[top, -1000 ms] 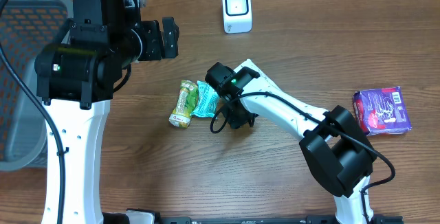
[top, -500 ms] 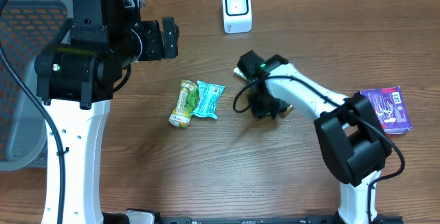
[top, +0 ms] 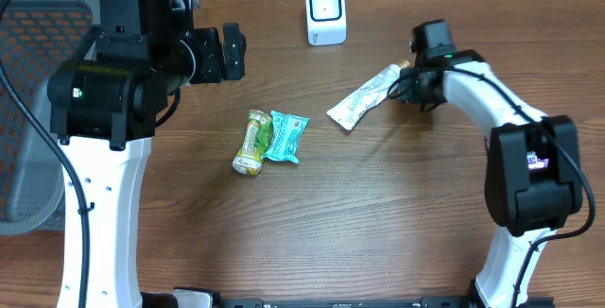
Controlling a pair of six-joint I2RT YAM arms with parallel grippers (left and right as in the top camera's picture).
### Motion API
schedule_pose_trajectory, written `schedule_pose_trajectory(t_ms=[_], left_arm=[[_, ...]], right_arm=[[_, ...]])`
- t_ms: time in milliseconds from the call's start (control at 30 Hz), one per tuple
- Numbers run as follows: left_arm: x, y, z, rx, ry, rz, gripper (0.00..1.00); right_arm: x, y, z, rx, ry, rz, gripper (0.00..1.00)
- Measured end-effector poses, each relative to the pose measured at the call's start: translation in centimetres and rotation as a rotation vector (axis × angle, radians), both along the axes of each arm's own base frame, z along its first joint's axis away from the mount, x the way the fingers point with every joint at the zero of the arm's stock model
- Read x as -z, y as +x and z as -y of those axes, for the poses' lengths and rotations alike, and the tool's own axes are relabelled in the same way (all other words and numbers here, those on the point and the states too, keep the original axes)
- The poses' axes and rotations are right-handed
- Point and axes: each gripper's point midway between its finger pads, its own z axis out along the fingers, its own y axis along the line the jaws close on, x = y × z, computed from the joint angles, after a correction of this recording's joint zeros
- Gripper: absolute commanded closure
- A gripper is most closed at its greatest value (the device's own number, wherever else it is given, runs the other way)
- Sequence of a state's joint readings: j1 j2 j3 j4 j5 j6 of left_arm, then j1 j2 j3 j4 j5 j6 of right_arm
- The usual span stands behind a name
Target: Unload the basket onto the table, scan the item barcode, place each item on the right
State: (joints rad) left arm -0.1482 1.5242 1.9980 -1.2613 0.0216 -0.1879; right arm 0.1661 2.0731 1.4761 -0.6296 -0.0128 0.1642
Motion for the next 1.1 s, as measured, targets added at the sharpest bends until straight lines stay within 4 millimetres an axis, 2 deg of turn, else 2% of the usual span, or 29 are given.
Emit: schedule_pose_trajectory(t_ms=[133, 200, 300, 367, 400, 433, 467, 500, 567, 767, 800, 867, 967, 1000, 1033, 1067, 1100], left_arm=[[0.0, 0.0, 0.0, 0.0, 0.0, -0.001, 0.0], [0.0, 0.0, 0.0, 0.0, 0.0, -0.001, 0.0], [0.1, 0.0, 0.0, 0.0, 0.0, -0.002, 0.0], [0.1, 0.0, 0.0, 0.0, 0.0, -0.002, 0.01], [0.1, 0.0, 0.0, 0.0, 0.0, -0.002, 0.0], [0.0, 0.0, 0.0, 0.0, 0.0, -0.001, 0.0], [0.1, 0.0, 0.0, 0.0, 0.0, -0.002, 0.0], [0.0, 0.0, 0.0, 0.0, 0.0, -0.001, 0.0], [0.0, 0.0, 0.0, 0.0, 0.0, -0.001, 0.0], [0.1, 0.0, 0.0, 0.0, 0.0, -0.002, 0.01], [0.1, 0.0, 0.0, 0.0, 0.0, -0.002, 0.0], [0.1, 0.0, 0.0, 0.0, 0.0, -0.002, 0.01], [0.1, 0.0, 0.0, 0.0, 0.0, -0.002, 0.0], [0.0, 0.0, 0.0, 0.0, 0.0, -0.001, 0.0], [0.1, 0.0, 0.0, 0.0, 0.0, -0.002, 0.0], [0.1, 0.0, 0.0, 0.0, 0.0, -0.002, 0.01], [0.1, 0.0, 0.0, 0.0, 0.0, -0.002, 0.0]], right_arm=[[-1.6, 1.5, -3.6, -0.072, 0.217, 0.068, 0.53], [-1.9, 1.2, -5.3, -0.083, 0.285, 0.056, 0.56], [-2.0, 0.5, -6.6, -0.046, 0.356, 0.011, 0.54], [-1.8, -0.3, -6.9, 0.029, 0.402, -0.05, 0.45], [-1.6, -0.8, -7.1, 0.079, 0.423, -0.084, 0.37], [-1.5, -1.1, -7.1, 0.114, 0.435, -0.11, 0.21], [-1.4, -1.3, -7.2, 0.15, 0.444, -0.128, 0.13], [-1.3, -1.4, -7.5, 0.179, 0.448, -0.139, 0.1], [-1.1, -1.6, -8.2, 0.244, 0.428, -0.145, 0.11], [-0.6, -2.9, -11.8, 0.319, 0.365, -0.136, 0.33], [-0.5, -2.9, -11.9, 0.326, 0.356, -0.131, 0.37], [-0.5, -2.8, -11.5, 0.349, 0.349, -0.126, 0.55], [-0.3, -2.6, -10.8, 0.356, 0.326, -0.116, 0.62], [-0.3, -2.6, -10.6, 0.351, 0.316, -0.113, 0.68], [-0.2, -2.7, -10.6, 0.343, 0.308, -0.113, 0.81], [-0.2, -2.8, -10.5, 0.33, 0.302, -0.117, 0.87], [-0.2, -2.9, -10.6, 0.312, 0.299, -0.119, 0.87]])
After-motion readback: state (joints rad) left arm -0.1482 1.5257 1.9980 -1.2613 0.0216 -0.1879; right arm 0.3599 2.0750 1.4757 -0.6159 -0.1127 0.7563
